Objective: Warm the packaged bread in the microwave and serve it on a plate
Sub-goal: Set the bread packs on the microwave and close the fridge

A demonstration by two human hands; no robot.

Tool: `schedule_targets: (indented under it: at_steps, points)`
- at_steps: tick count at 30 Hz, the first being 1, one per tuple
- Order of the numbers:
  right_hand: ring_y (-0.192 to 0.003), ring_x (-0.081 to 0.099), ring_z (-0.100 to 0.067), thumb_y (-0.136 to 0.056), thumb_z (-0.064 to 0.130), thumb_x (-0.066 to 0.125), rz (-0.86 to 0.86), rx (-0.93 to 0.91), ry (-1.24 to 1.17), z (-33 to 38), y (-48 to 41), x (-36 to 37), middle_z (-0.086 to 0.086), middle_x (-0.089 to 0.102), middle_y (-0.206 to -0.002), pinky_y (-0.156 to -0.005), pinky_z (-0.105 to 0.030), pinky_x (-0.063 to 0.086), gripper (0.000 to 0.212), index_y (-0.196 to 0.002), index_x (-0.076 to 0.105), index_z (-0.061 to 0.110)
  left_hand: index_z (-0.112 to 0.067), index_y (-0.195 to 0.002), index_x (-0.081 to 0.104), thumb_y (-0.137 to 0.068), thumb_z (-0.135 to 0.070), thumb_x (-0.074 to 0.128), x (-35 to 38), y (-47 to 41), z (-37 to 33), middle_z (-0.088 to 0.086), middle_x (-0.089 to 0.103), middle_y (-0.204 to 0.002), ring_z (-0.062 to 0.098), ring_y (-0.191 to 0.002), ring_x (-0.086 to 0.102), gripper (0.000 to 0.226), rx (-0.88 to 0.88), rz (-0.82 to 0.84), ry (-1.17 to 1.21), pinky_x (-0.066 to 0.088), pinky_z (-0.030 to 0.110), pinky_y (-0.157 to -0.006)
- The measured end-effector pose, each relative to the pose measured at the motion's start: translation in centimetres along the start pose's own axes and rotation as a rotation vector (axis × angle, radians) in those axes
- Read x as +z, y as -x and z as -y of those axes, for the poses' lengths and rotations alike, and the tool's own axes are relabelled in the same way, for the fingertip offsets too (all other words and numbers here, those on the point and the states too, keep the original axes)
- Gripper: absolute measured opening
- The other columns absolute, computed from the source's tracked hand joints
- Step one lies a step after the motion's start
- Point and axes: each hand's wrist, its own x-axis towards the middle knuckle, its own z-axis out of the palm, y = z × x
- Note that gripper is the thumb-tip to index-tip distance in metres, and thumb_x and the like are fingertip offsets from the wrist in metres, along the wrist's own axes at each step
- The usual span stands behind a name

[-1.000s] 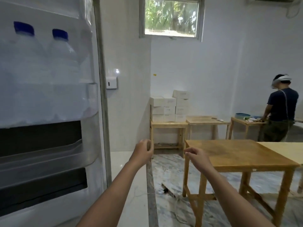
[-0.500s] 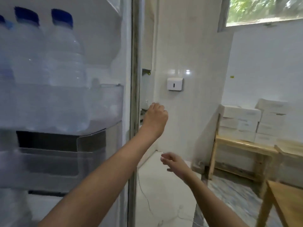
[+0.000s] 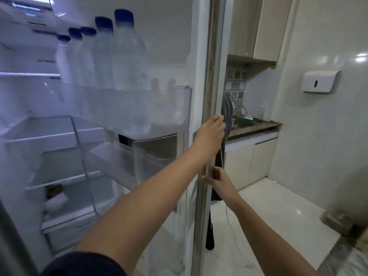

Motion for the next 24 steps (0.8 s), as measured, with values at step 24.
schedule_targets:
  at_steps: [24]
  points:
    - [-0.084,0.057,-0.019,-0.078,0.027,0.073,-0.118,-0.124,0.163,5.5,14.9,21.8,0.004,0.057,-0.087,-0.081,-0.040,0.049,0.028,-0.082,0.045,0.024,-0.008,-0.147,0.021,-0.092,-0.016,0.038,3.6,27.5,10.9,0.009,0.010,-0.158,0.021,-0.147,0.000,0.059,-0.023,-0.215,0.241,-0.014,0.032,-0.113]
